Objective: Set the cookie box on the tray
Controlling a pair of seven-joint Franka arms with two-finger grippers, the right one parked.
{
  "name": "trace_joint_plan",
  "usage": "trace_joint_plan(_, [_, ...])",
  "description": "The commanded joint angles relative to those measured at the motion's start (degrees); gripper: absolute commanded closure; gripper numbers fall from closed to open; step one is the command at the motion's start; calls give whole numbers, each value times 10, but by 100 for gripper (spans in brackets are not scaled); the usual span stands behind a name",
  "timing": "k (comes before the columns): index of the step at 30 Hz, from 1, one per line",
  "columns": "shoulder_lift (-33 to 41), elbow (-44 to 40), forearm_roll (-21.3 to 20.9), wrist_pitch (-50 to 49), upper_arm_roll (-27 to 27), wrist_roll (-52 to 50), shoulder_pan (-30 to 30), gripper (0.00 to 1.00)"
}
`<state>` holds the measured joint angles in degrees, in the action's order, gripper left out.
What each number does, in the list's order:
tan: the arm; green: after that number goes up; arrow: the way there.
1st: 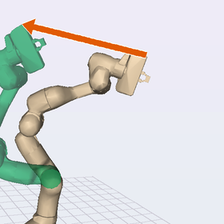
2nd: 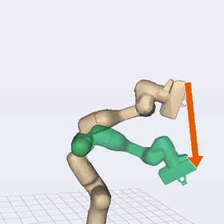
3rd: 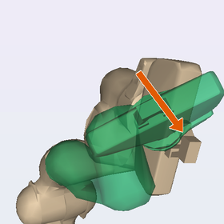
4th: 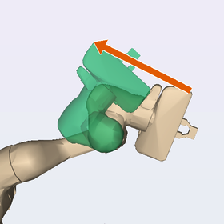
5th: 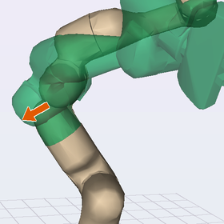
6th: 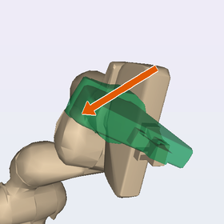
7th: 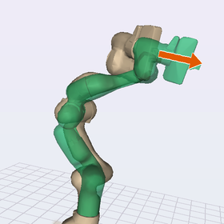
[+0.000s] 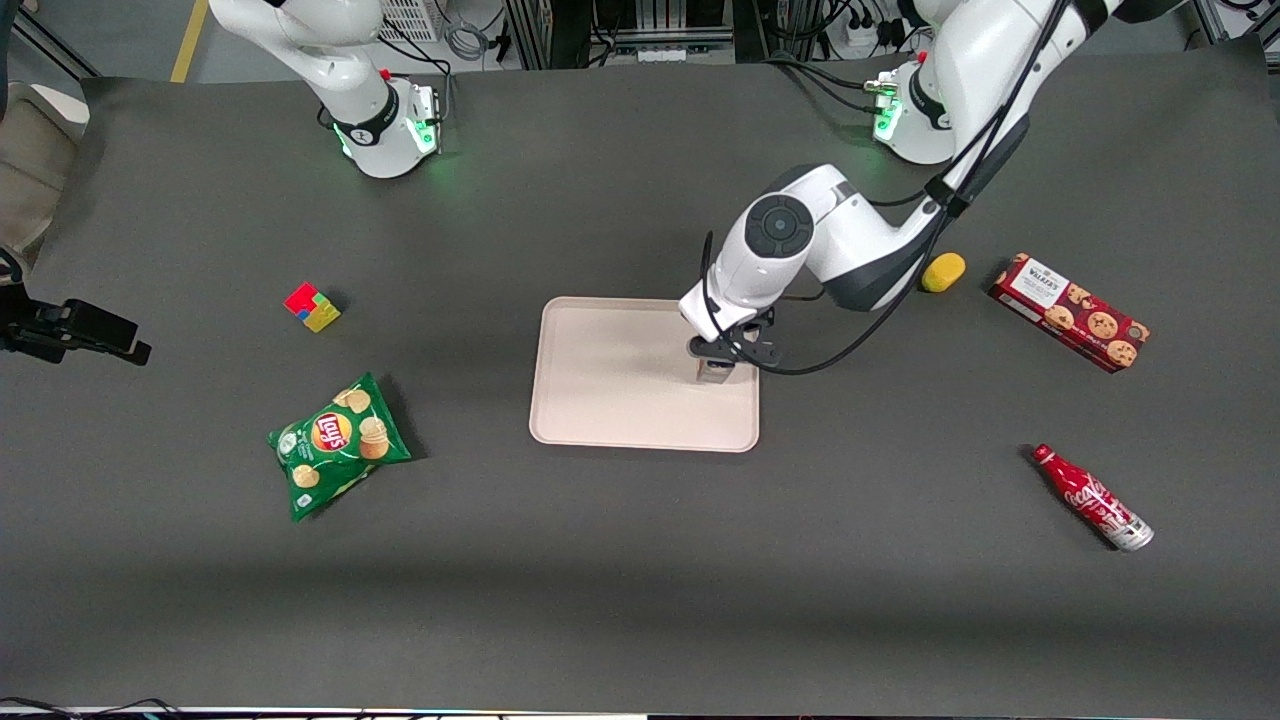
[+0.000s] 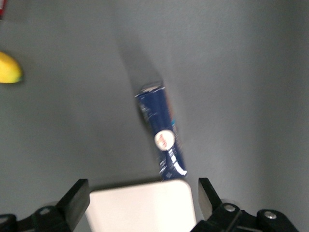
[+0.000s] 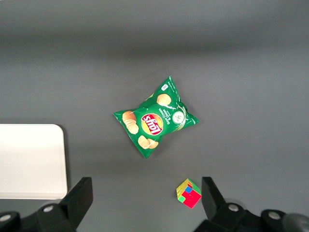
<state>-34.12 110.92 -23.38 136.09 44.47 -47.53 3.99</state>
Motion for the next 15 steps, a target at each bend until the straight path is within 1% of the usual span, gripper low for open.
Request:
trace_joint_plan(1, [-18,-20,-31,6,2,-32,-3,100])
trace_joint_plan(5, [-25,-26,-34,6,2,-32,-3,100])
trace_joint_plan(8, [-28,-26,-49,6,0,-33,-2,100])
trace_joint_plan(9, [-29,-26,-52,6,-1,-33,-2,72])
trace_joint_plan(10, [-31,-26,-54,7,-1,-33,-3,46])
trace_joint_plan(11, [-34,-26,-57,7,-2,-33,-2,30])
trace_joint_plan(13, [-37,-26,-64,6,-1,-33,-2,19])
trace_joint_plan(14, [-36,-26,-64,6,-1,-34,-3,12])
trace_joint_plan(15, [-36,-26,-64,4,-2,-34,-2,0])
